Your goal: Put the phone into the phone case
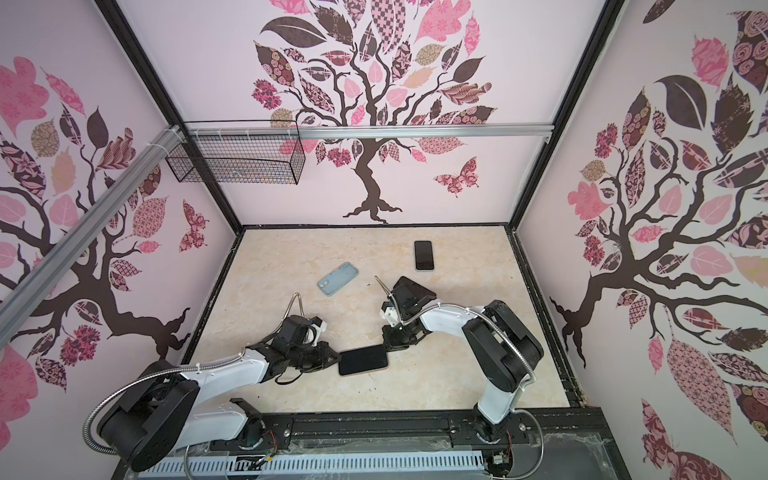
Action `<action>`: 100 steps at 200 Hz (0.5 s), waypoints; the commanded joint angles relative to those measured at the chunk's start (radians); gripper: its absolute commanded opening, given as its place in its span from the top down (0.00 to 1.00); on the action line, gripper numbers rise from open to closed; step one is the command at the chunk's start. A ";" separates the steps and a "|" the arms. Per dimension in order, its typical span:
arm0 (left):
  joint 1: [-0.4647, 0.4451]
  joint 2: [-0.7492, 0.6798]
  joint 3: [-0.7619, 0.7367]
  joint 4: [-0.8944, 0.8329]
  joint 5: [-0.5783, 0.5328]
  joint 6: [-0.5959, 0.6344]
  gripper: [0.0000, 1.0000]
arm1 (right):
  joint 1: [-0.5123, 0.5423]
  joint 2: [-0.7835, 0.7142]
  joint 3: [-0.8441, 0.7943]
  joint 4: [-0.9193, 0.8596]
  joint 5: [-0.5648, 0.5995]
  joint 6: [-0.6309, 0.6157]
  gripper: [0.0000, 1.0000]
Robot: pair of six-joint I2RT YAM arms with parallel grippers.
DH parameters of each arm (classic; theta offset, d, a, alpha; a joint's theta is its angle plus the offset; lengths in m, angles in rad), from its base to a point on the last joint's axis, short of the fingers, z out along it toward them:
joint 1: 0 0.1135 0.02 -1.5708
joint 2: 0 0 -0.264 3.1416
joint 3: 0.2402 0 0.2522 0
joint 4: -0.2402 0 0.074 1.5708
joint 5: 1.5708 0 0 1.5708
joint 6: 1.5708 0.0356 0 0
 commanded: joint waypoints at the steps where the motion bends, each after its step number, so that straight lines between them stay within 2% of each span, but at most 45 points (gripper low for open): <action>1: -0.035 0.075 -0.031 0.129 0.009 0.006 0.88 | 0.130 0.207 -0.046 0.123 0.115 -0.004 0.86; 100: -0.037 0.060 -0.031 0.122 0.004 0.006 0.89 | 0.177 0.319 -0.063 0.178 0.174 0.052 0.89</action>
